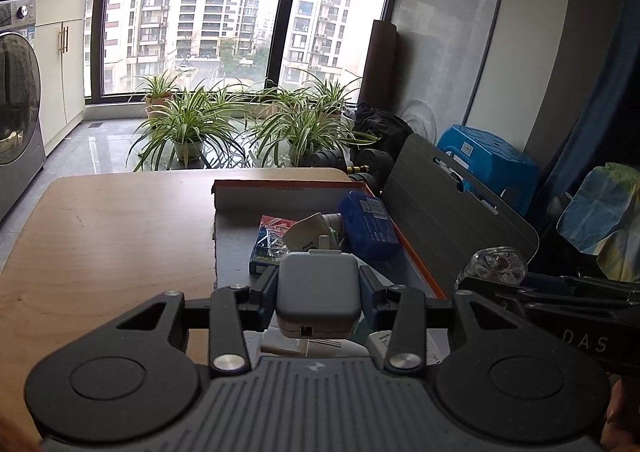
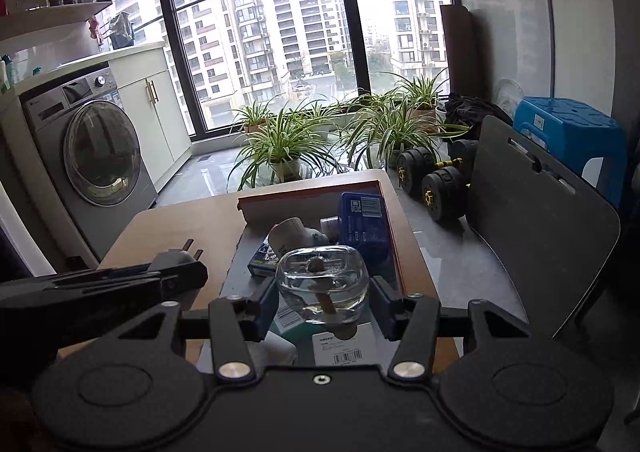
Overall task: Organize rigid objects
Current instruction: 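Carry the white cube and glass bottle over the tray with both tools, then lower the glass bottle into the tray and open the right tool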
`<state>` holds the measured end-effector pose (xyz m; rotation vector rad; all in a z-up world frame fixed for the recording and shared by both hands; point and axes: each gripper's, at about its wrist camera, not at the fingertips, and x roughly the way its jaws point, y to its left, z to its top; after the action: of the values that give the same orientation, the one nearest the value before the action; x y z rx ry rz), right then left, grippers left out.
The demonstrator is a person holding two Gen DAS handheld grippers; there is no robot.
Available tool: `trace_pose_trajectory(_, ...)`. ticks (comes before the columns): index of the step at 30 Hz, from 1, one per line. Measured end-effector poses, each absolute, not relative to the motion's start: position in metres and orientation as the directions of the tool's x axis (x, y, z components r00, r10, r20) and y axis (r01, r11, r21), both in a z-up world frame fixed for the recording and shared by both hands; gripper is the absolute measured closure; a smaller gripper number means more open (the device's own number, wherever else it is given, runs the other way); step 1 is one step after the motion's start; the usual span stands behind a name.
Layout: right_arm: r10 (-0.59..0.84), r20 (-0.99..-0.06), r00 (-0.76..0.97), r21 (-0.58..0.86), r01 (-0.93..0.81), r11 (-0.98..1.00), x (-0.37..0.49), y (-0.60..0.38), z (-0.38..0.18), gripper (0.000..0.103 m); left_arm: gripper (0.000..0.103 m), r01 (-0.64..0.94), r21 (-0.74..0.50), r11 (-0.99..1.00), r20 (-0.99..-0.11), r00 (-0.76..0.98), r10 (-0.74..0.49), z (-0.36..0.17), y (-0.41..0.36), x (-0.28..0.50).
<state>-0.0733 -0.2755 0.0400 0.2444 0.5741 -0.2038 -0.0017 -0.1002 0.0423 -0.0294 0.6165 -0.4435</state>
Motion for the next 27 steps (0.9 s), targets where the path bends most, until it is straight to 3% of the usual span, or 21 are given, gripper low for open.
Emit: trace_pose_trajectory(27, -0.113, -0.571, 0.813, 0.17, 0.251, 0.953, -0.0676, -0.2692, 0.0362, 0.042, 0.061, 0.389, -0.157, 0.908, -0.566, 0.717, -0.406, 0.0384, -0.1034, 0.0002)
